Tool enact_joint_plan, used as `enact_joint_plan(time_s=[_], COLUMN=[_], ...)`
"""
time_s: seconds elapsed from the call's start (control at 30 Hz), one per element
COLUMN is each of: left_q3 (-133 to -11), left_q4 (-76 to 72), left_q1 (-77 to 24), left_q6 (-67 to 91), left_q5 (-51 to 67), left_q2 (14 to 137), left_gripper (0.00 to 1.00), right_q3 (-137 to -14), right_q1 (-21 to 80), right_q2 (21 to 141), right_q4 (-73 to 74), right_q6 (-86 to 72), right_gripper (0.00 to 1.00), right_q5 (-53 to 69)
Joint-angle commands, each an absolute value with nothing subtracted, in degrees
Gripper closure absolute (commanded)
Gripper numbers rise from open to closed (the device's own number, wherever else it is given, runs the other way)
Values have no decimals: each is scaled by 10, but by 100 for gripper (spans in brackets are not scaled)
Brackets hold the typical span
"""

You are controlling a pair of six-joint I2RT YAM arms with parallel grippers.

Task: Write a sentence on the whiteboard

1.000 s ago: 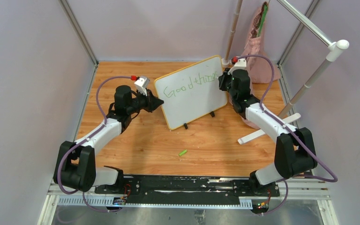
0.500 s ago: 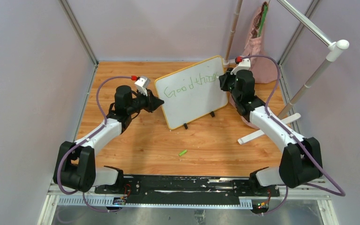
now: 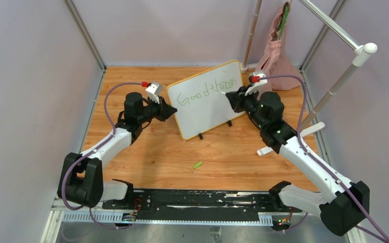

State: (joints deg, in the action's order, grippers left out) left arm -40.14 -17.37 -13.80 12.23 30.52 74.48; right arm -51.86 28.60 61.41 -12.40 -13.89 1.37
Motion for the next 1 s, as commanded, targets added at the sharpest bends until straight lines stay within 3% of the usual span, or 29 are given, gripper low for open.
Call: enact_joint_plan(time_s=[0.0, 0.3, 0.97], left_q3=[-405, -407, -411], left_q4=[-138, -135, -121], left_q1=[-140, -140, -140], left_q6=[66, 66, 71], left_q5=[247, 240, 222], left_q2=[750, 751, 742], left_gripper=[100, 100, 100], right_q3=[-472, -392, -432], right_q1=[351, 415, 475], right_q2=[585, 615, 763], right_q4=[-140, -247, -307], right_q6=[-62, -54, -8], right_gripper=[100, 100, 100], right_q5=[65, 68, 44])
